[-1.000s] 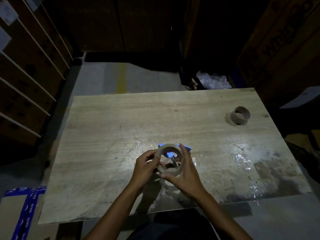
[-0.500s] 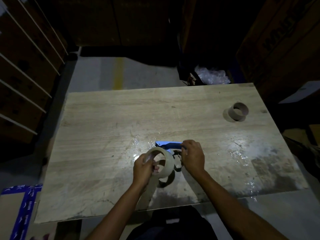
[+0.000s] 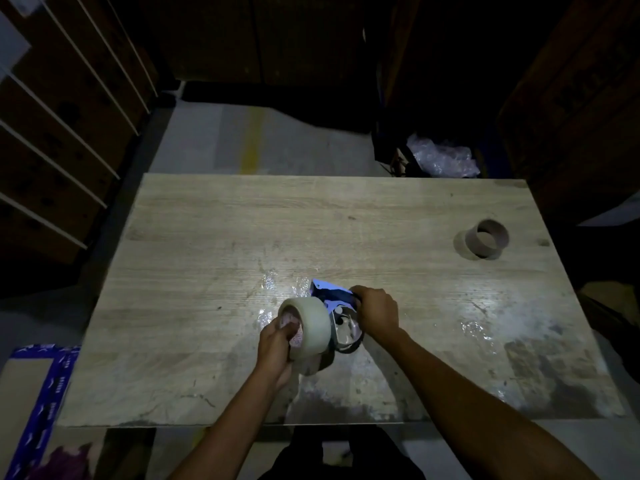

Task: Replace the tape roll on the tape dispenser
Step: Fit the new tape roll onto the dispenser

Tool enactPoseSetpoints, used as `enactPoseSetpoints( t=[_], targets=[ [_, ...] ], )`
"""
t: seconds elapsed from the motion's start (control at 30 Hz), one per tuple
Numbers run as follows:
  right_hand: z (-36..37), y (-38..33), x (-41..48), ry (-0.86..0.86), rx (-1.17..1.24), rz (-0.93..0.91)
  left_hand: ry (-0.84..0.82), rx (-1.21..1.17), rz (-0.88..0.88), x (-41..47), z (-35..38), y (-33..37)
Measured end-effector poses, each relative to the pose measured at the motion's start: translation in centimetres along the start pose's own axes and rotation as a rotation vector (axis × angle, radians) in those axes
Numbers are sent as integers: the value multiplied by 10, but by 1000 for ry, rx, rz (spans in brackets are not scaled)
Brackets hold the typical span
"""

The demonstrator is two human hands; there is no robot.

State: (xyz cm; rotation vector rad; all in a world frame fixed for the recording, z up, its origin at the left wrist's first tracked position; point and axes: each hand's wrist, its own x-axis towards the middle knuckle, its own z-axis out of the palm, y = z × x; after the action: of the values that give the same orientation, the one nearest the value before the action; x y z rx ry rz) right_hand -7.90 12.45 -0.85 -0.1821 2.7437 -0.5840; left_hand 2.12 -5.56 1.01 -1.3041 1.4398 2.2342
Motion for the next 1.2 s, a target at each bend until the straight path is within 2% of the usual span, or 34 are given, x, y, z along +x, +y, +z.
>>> enactPoseSetpoints(
  t=[0.1,0.17,0.27,0.37,0.57,0.7,0.77,0.9,1.1,1.2],
  targets=[
    [9,12,-7,53,256,78,-18,-182,-23,-6,8,5],
    [9,18,-12,109,398,100,-21,-304,-100,-8,15,7],
    [-5,21,-20,162,559,94,-65,-354,-127,-10,25,9],
    [-19,26,-25,168,728,82,-187,-417,-112,-17,45,15],
    [-68,24,-37,29,1116,129,-399,-614,-41,-36,87,26],
    [-106,19,-46,-164,1493,274,-506,-669,-55,-47,106,29],
    [-116,24,-48,-233,1562,279,-531,-687,-59,-50,114,29],
    [-131,31,-46,-187,1574,232,-524,-668,-17,-56,127,32],
    [-132,52,-39,133,1097,8,-620,-562,116,-72,139,39],
    [-134,55,-39,261,886,-98,-598,-480,123,-73,141,42]
  ],
)
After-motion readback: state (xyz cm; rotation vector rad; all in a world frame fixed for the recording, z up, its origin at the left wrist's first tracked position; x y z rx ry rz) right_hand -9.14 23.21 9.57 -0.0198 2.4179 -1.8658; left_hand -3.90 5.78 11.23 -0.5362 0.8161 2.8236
